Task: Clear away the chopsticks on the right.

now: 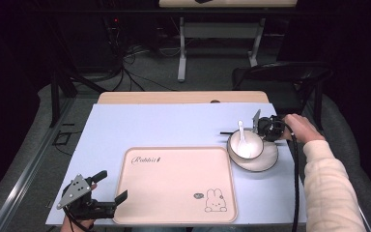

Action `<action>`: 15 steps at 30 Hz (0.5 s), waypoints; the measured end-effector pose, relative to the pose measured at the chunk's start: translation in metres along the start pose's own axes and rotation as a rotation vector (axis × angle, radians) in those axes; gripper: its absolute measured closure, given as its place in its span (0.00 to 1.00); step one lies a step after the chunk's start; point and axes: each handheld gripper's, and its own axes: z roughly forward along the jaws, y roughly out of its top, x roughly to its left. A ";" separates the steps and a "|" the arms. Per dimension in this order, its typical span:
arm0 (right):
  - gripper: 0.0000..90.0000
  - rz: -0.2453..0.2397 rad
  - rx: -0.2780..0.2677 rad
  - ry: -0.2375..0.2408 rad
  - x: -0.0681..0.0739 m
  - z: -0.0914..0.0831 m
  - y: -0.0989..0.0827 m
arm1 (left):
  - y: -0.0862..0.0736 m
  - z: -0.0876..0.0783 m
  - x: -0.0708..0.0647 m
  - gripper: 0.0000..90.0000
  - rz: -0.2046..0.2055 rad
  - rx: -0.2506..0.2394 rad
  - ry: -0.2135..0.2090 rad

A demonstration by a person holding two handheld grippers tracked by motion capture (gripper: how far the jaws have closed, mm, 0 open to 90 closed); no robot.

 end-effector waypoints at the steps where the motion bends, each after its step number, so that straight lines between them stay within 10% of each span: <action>1: 0.83 -0.012 0.009 -0.008 0.000 0.000 0.000 | 0.000 0.000 0.000 0.00 0.002 0.001 0.000; 15: 0.94 -0.030 0.018 0.025 -0.002 0.007 0.002 | 0.000 0.000 0.000 0.00 0.000 0.003 0.000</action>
